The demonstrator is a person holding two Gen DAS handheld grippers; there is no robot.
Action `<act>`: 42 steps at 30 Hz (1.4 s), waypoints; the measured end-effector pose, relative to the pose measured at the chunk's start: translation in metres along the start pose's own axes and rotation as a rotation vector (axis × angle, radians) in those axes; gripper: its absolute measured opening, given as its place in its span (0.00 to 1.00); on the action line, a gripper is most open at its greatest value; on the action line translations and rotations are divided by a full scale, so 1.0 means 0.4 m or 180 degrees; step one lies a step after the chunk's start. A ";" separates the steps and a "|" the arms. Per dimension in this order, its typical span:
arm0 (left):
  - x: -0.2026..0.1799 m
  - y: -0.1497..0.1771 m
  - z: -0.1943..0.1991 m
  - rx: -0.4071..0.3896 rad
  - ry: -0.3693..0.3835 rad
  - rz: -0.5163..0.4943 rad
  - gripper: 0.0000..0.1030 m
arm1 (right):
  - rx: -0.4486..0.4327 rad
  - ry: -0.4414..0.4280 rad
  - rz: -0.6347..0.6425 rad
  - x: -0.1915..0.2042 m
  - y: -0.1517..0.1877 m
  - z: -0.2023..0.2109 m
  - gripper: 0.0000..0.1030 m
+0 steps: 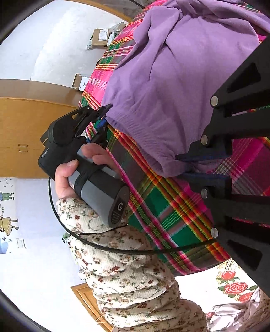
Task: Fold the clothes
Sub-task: 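Grasp the pants waistband with the left gripper and lift it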
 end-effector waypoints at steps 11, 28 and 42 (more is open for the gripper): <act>0.061 -0.008 0.125 -0.0299 -0.0108 0.0023 0.09 | 0.0007 -0.0313 0.0152 0.071 -0.031 -0.025 0.08; 0.164 0.001 0.149 -0.0318 -0.0305 0.0193 0.09 | 0.0318 -0.0794 0.0029 0.110 -0.060 -0.151 0.08; 0.144 0.059 0.289 -0.0746 -0.0304 0.0193 0.13 | 0.0230 -0.0714 -0.0189 -0.002 -0.054 -0.088 0.28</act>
Point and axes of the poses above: each gripper's, at about its wrist camera, not at the fingertips, and z roughly against the way its jaws point, x to its left, y to its underside, the point moved 6 cm from there along -z, roughly the way its jaws point, and after that the axes turned 9 degrees about -z, right-handed, at the moved point
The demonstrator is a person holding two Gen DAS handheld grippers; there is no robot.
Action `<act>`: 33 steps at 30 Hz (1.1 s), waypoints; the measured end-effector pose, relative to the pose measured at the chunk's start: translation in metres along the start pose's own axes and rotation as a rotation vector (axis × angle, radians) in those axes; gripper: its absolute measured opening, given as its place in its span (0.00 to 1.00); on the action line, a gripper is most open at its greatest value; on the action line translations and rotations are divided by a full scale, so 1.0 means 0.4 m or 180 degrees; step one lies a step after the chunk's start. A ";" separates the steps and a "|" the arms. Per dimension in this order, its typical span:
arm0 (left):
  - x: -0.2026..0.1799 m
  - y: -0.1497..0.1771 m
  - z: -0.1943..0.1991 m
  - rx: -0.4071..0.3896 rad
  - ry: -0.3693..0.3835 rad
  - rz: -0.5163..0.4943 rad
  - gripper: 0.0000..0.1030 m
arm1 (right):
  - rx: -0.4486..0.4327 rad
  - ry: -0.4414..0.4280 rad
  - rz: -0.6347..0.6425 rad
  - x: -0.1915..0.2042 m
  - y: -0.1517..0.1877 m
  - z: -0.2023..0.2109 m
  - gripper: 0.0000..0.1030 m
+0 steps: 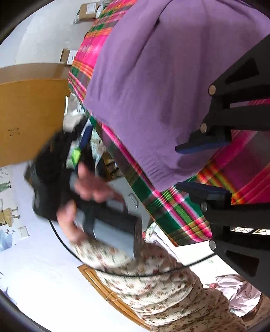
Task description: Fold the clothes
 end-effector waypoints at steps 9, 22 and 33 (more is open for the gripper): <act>-0.039 0.176 0.137 -0.0034 -0.0104 -0.0079 0.22 | -0.0357 0.0274 -0.0423 -0.110 0.099 0.199 0.28; -0.117 0.434 0.096 0.0247 0.0072 0.0126 0.22 | -0.0829 0.1269 -0.1417 -0.420 0.292 0.494 0.31; -0.183 0.521 -0.016 0.0483 0.0188 0.0350 0.29 | -0.0842 0.1994 -0.1735 -0.558 0.483 0.633 0.45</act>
Point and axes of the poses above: each gripper's, at about its wrist camera, not at the fingertips, and z roughly against the way its jaws point, x to its left, y to its underside, the point moved 6 cm from there along -z, roughly the way its jaws point, and after that the axes turned 9 degrees about -z, right-handed, at the moved point
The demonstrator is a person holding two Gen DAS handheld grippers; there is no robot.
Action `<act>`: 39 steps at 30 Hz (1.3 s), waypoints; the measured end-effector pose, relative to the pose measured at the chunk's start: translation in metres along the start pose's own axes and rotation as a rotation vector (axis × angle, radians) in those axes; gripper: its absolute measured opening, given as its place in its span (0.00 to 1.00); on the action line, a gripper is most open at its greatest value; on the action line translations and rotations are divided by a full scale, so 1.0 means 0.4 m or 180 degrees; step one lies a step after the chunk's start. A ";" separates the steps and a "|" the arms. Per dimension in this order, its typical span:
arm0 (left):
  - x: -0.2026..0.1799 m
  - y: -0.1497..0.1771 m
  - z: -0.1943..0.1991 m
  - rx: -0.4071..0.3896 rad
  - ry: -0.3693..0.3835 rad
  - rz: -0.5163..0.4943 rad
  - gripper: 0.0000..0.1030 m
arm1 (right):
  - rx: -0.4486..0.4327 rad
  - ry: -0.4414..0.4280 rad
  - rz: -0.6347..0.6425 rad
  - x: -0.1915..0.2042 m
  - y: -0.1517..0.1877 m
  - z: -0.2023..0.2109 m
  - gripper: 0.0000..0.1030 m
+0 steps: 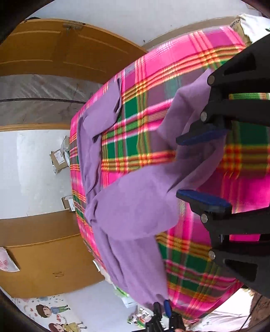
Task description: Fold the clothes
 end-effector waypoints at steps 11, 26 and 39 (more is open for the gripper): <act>-0.026 -0.008 -0.046 -0.0078 -0.0065 0.0234 0.29 | 0.0014 0.0050 0.0172 -0.017 0.014 -0.048 0.50; -0.010 -0.034 -0.045 -0.0196 -0.0029 0.0504 0.29 | -0.0370 0.0253 0.0207 -0.123 -0.085 -0.027 0.11; 0.022 -0.065 -0.008 -0.0390 -0.0187 0.0644 0.29 | -0.0414 0.1136 0.0114 -0.326 -0.217 -0.114 0.15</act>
Point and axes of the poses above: each gripper's, at about its wrist camera, not at the fingertips, and z roughly against the way its jaws point, x to its left, y to its underside, the point moved 6 cm from there along -z, roughly the way its jaws point, and after that the axes turned 9 degrees about -z, right-handed, at the moved point
